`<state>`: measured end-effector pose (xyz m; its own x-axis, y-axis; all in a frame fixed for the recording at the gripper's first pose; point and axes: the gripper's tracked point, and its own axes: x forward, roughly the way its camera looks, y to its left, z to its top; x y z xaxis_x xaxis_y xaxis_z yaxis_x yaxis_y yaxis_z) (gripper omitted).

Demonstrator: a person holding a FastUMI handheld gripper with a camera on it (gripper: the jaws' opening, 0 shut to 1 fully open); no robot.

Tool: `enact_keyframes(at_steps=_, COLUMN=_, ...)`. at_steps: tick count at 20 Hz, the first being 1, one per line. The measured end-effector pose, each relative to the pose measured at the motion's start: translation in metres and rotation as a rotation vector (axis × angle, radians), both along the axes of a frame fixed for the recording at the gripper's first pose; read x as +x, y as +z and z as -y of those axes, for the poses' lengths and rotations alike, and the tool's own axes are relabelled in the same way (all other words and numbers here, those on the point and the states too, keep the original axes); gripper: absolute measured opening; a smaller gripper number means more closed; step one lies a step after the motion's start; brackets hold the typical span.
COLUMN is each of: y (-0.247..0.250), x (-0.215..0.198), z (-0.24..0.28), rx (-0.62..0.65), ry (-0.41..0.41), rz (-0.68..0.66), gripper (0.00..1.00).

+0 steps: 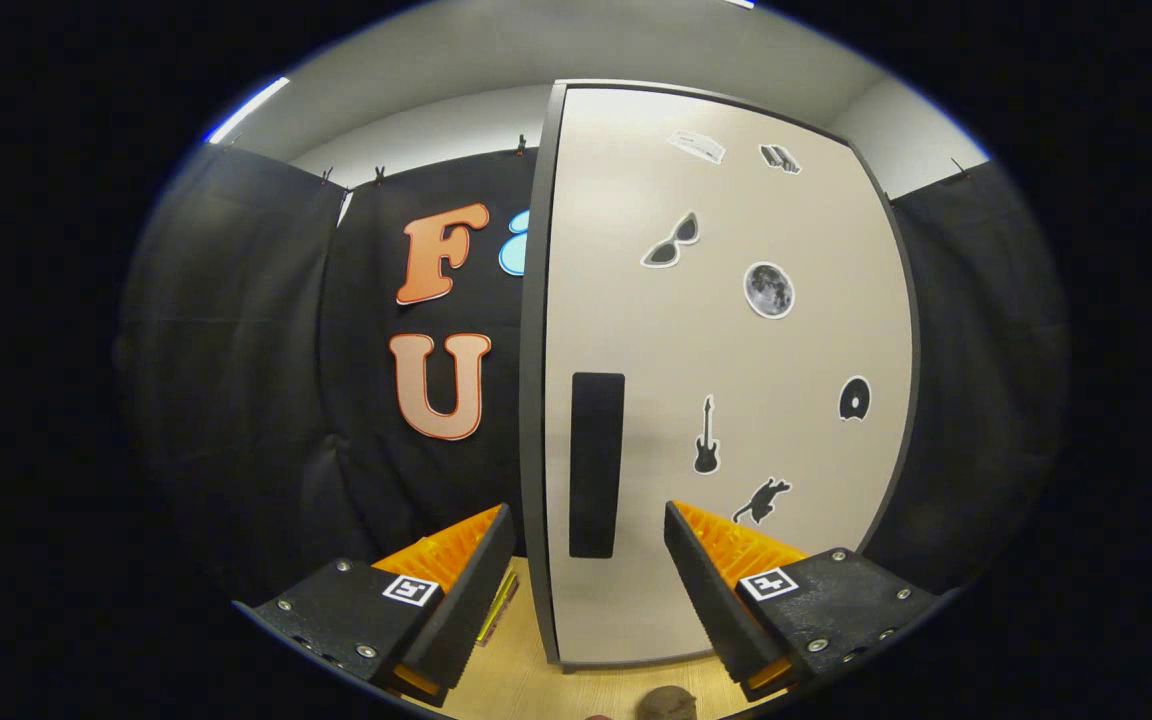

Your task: Open the shoe cabinet door, grab the shoes and put them into the shoe cabinet, then close the shoe cabinet door.

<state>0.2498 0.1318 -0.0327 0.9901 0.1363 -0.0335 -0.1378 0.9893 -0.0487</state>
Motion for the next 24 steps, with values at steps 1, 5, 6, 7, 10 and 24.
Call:
enact_keyframes(at_steps=1, y=-0.001, x=0.007, z=0.0, rx=-0.009, ry=-0.005, rz=0.002, gripper=0.94)
enact_keyframes(at_steps=5, y=-0.002, x=0.031, z=-0.003, rx=-0.011, ry=-0.008, rz=0.008, gripper=0.94)
enact_keyframes(at_steps=6, y=-0.002, x=0.035, z=-0.006, rx=-0.009, ry=-0.006, rz=0.01, gripper=0.94)
enact_keyframes(at_steps=7, y=-0.003, x=0.04, z=-0.007, rx=-0.009, ry=-0.006, rz=0.009, gripper=0.94)
enact_keyframes(at_steps=10, y=0.0, x=0.052, z=-0.009, rx=-0.007, ry=-0.016, rz=0.024, gripper=0.88)
enact_keyframes(at_steps=24, y=-0.006, x=0.053, z=-0.004, rx=0.033, ry=-0.005, rz=-0.024, gripper=0.32)
